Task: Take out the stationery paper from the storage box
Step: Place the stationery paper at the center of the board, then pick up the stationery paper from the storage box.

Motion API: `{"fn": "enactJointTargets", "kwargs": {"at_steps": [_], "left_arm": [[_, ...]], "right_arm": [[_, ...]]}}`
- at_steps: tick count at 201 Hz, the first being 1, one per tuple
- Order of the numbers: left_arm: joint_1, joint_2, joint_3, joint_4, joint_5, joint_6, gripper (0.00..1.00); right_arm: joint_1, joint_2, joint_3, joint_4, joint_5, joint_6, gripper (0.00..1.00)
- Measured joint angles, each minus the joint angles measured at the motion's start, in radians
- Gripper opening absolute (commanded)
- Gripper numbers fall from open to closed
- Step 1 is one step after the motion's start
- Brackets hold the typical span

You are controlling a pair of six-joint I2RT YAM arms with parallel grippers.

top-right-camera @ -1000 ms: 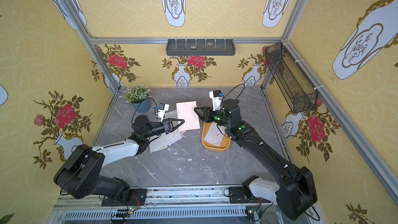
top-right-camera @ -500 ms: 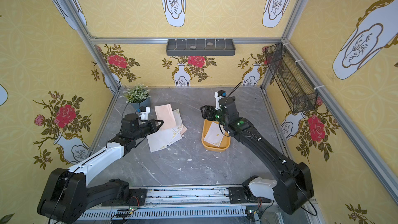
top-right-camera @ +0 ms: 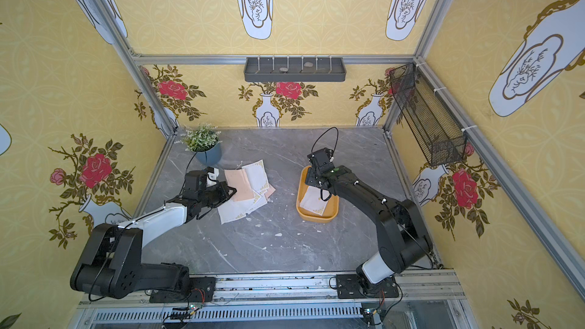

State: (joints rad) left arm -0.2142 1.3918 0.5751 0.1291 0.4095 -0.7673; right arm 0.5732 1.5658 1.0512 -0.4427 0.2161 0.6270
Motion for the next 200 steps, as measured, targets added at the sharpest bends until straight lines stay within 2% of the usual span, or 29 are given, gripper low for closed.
{"fn": "enactJointTargets", "kwargs": {"at_steps": [30, 43, 48, 57, 65, 82, 146, 157, 200], "left_arm": [[0.0, 0.024, 0.028, -0.048, -0.028, 0.011, 0.0], [0.0, 0.022, 0.039, -0.078, -0.053, 0.029, 0.14], [0.0, 0.018, 0.043, -0.092, -0.065, 0.034, 0.23], [0.0, 0.004, 0.046, -0.116, -0.09, 0.049, 0.46], [0.0, -0.015, 0.046, -0.139, -0.113, 0.051, 0.58], [0.0, -0.066, 0.043, -0.179, -0.172, 0.056, 0.69], [0.0, -0.282, -0.012, -0.243, -0.316, 0.06, 0.77], [0.0, -0.3, -0.016, -0.249, -0.332, 0.06, 0.77], [0.0, -0.314, -0.021, -0.268, -0.357, 0.061, 0.78]], "right_arm": [[0.0, 0.067, -0.002, -0.016, 0.026, 0.03, 0.76], [0.0, 0.085, -0.002, -0.028, 0.032, 0.038, 0.77], [0.0, 0.09, -0.002, -0.029, 0.033, 0.044, 0.77], [0.0, 0.099, -0.002, -0.03, 0.035, 0.053, 0.77], [0.0, 0.106, -0.002, -0.033, 0.041, 0.055, 0.77], [0.0, 0.126, -0.002, -0.04, 0.052, 0.074, 0.78], [-0.013, 0.209, -0.031, -0.032, 0.045, 0.135, 0.78], [-0.012, 0.217, -0.031, -0.01, 0.047, 0.136, 0.74], [-0.013, 0.222, -0.051, 0.078, 0.058, 0.135, 0.45]]}}
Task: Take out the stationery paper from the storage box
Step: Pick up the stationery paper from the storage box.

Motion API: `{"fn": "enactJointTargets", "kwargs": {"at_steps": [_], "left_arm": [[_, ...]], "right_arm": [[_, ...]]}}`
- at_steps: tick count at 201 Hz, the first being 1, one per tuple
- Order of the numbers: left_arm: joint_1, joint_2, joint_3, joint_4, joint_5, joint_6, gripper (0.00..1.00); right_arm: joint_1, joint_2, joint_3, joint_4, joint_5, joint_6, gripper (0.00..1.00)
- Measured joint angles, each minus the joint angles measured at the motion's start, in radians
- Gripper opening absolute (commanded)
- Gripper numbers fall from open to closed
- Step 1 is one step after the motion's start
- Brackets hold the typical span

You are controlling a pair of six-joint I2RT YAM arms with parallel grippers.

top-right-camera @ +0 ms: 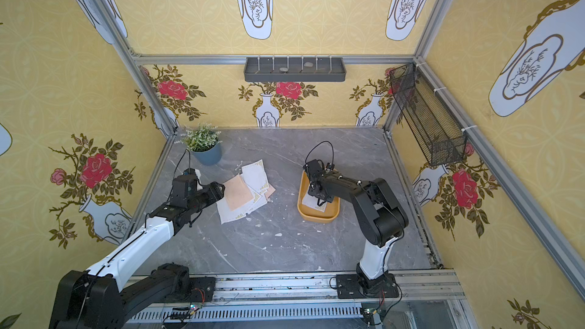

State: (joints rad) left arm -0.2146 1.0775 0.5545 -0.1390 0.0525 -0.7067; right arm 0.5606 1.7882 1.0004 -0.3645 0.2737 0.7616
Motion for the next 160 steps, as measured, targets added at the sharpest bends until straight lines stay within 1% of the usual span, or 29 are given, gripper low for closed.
{"fn": "enactJointTargets", "kwargs": {"at_steps": [16, 37, 70, 90, 113, 137, 160], "left_arm": [[0.0, 0.006, 0.0, -0.002, 0.0, 0.0, 0.78], [0.0, 0.012, 0.0, 0.0, 0.0, 0.0, 0.78], [0.0, 0.021, -0.002, 0.013, 0.014, -0.001, 0.78], [0.0, 0.037, -0.008, 0.05, 0.059, -0.001, 0.78], [0.0, 0.076, -0.034, 0.15, 0.168, -0.013, 0.78], [0.0, 0.166, -0.052, 0.322, 0.353, -0.067, 0.78], [-0.003, 0.276, -0.06, 0.536, 0.529, -0.149, 0.78]], "right_arm": [[0.0, -0.007, -0.008, 0.011, 0.0, 0.001, 0.34], [0.0, -0.026, -0.02, 0.008, -0.007, 0.005, 0.25], [0.008, -0.068, -0.019, -0.035, -0.026, 0.008, 0.23], [0.028, -0.104, 0.006, -0.064, -0.024, 0.003, 0.22], [0.057, -0.155, 0.044, -0.083, -0.007, -0.004, 0.2], [0.082, -0.199, 0.082, -0.105, 0.01, -0.012, 0.2], [0.11, -0.239, 0.103, -0.127, 0.029, -0.026, 0.2]]}}
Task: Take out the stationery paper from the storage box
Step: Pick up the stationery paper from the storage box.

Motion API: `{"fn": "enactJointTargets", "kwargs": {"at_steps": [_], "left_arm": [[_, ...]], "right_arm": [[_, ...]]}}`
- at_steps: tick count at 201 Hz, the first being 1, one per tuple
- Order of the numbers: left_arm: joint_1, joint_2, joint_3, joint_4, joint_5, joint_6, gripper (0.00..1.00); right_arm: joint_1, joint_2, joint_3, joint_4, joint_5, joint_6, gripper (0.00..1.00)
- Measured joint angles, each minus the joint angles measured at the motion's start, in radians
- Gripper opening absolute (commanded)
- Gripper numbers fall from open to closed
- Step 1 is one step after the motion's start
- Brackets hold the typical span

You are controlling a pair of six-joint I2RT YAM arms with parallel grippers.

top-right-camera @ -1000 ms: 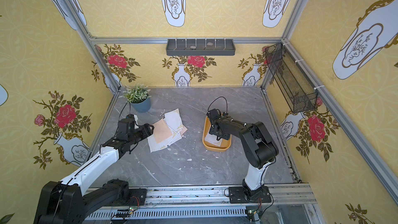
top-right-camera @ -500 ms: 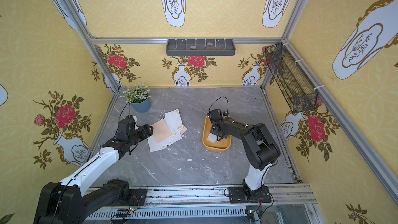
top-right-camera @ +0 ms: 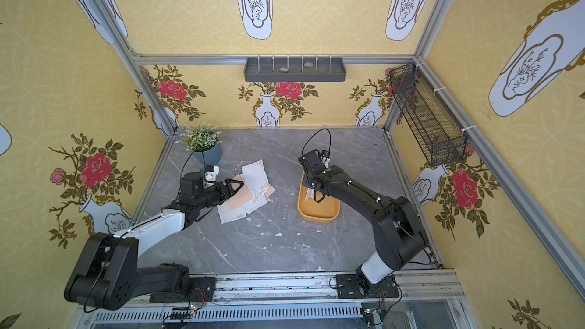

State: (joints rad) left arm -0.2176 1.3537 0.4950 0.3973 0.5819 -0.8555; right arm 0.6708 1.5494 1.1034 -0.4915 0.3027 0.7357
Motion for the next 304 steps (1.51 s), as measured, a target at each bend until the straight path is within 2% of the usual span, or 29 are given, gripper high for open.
{"fn": "enactJointTargets", "kwargs": {"at_steps": [49, 88, 154, 189, 199, 222, 244, 261, 304], "left_arm": [[-0.05, 0.213, 0.003, 0.419, 0.206, -0.191, 0.78], [-0.126, 0.394, 0.069, 0.702, 0.261, -0.342, 0.75], [-0.254, 0.47, 0.174, 0.818, 0.237, -0.389, 0.74], [-0.275, 0.494, 0.207, 0.822, 0.232, -0.404, 0.72], [-0.278, 0.5, 0.212, 0.822, 0.229, -0.411, 0.66], [-0.284, 0.506, 0.218, 0.83, 0.23, -0.42, 0.26], [-0.285, 0.506, 0.219, 0.83, 0.23, -0.42, 0.01], [-0.285, 0.502, 0.217, 0.832, 0.23, -0.413, 0.0], [-0.264, 0.454, 0.182, 0.803, 0.222, -0.396, 0.0]], "right_arm": [[0.068, -0.131, -0.017, 0.05, -0.023, -0.038, 0.24], [0.086, -0.204, -0.072, 0.188, -0.132, -0.075, 0.25], [0.097, -0.128, -0.072, 0.344, -0.281, -0.082, 0.25], [0.101, -0.083, -0.05, 0.393, -0.336, -0.082, 0.25], [0.103, -0.079, -0.05, 0.395, -0.347, -0.082, 0.25], [0.103, -0.076, -0.049, 0.389, -0.344, -0.082, 0.26], [0.106, -0.076, -0.042, 0.389, -0.346, -0.083, 0.41], [0.106, -0.072, -0.034, 0.388, -0.345, -0.09, 0.54], [0.104, -0.071, -0.02, 0.346, -0.286, -0.109, 0.59]]}}
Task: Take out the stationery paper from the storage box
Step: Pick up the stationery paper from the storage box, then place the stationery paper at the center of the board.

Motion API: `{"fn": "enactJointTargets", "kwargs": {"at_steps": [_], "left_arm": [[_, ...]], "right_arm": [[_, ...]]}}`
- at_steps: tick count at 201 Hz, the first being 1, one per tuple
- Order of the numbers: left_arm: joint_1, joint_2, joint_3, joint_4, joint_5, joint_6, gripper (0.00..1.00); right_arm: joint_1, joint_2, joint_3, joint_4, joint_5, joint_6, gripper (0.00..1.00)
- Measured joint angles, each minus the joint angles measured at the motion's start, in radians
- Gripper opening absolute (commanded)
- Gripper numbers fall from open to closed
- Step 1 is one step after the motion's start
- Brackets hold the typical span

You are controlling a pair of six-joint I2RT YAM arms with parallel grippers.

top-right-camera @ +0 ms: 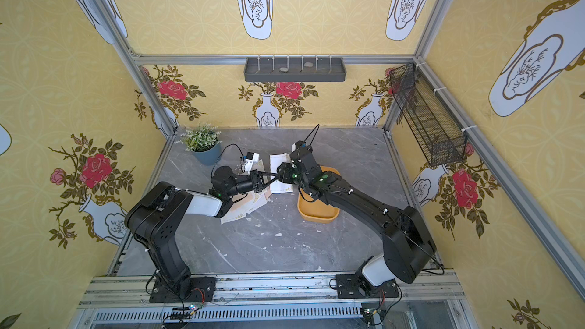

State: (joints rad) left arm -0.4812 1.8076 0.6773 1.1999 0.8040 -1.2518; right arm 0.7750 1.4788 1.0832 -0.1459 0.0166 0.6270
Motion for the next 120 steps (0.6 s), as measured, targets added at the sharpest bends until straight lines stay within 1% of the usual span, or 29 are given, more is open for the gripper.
{"fn": "enactJointTargets", "kwargs": {"at_steps": [13, 34, 62, 94, 120], "left_arm": [[0.023, -0.026, -0.023, -0.032, -0.016, 0.018, 0.0], [0.069, -0.064, -0.058, -0.113, -0.039, 0.055, 0.0], [0.132, -0.094, -0.077, -0.284, -0.113, 0.123, 0.0], [0.146, -0.118, -0.075, -0.5, -0.185, 0.211, 0.0], [0.148, -0.164, -0.031, -0.726, -0.287, 0.298, 0.0]], "right_arm": [[-0.002, -0.011, -0.004, -0.024, 0.026, -0.003, 0.61], [-0.007, -0.037, -0.018, -0.048, 0.072, -0.009, 0.62], [-0.018, -0.048, -0.03, -0.069, 0.105, -0.019, 0.62], [-0.021, -0.048, -0.034, -0.088, 0.127, -0.022, 0.62], [-0.021, -0.044, -0.039, -0.092, 0.13, -0.023, 0.63]]}}
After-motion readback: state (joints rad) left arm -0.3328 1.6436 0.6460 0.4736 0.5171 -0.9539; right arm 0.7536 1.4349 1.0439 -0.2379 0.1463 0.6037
